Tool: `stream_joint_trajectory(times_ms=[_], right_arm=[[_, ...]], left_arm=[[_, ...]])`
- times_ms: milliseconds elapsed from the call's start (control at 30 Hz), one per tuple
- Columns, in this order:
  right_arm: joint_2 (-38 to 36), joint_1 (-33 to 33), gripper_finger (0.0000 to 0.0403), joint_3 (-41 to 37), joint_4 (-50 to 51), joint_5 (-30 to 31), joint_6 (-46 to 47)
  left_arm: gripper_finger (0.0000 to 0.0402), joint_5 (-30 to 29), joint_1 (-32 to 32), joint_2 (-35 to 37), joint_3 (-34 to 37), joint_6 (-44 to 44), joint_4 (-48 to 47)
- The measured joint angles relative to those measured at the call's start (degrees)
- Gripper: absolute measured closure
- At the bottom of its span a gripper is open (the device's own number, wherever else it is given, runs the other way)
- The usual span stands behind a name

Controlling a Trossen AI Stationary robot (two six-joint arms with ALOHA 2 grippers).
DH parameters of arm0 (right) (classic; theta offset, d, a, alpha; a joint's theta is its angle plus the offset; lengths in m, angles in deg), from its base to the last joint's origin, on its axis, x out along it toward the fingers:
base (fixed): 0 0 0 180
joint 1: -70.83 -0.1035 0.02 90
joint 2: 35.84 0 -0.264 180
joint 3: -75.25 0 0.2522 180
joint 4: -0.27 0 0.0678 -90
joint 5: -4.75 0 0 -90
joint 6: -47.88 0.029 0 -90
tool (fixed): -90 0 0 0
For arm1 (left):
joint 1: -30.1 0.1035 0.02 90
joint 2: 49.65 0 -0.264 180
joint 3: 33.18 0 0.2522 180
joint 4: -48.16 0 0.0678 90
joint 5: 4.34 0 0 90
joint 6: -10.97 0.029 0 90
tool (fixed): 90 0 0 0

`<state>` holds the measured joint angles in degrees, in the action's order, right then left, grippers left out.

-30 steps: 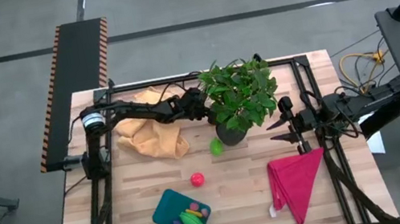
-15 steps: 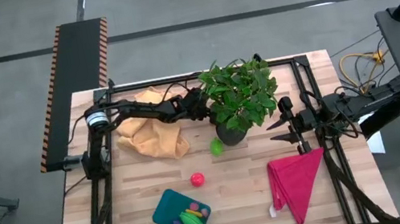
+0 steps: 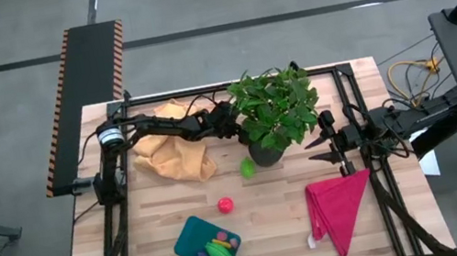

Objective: Pick and placing Produce into tupperware
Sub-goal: Put the yellow banana into the blue bin

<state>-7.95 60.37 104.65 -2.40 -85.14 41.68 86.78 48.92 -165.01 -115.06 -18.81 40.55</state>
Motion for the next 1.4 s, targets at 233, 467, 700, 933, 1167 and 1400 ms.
stream_joint_trajectory(times_ms=[233, 467, 700, 933, 1167, 1400], right_arm=[[0.0, 0.0, 0.0273, 0.0, 0.0, 0.0, 0.0], [0.0, 0.0, 0.0282, 0.0, 0.2, 0.0, -0.2], [0.0, 0.0, 0.0277, 0.0, 0.4, 0.0, -0.2], [0.0, 0.0, 0.0278, 0.0, 1.1, 0.0, -0.3], [0.0, 0.0, 0.0285, 0.0, 1.2, 0.0, -0.3], [0.0, 0.0, 0.0283, 0.0, 1.2, 0.0, -0.5]], left_arm=[[0.0155, 0.0, -0.6, -0.3, -0.1, 1.9, -0.3], [0.0155, -1.6, -0.5, -0.8, -0.4, 2.1, 0.2], [0.0155, -2.1, -0.6, -2.7, -1.6, 2.7, 0.5], [0.0155, -1.8, -0.6, -2.7, -1.7, 2.7, 0.3], [0.0171, -1.7, -0.6, -2.7, -1.8, 3.4, -0.8], [0.0249, -1.9, -0.5, -2.7, -1.8, 4.4, -1.3]])
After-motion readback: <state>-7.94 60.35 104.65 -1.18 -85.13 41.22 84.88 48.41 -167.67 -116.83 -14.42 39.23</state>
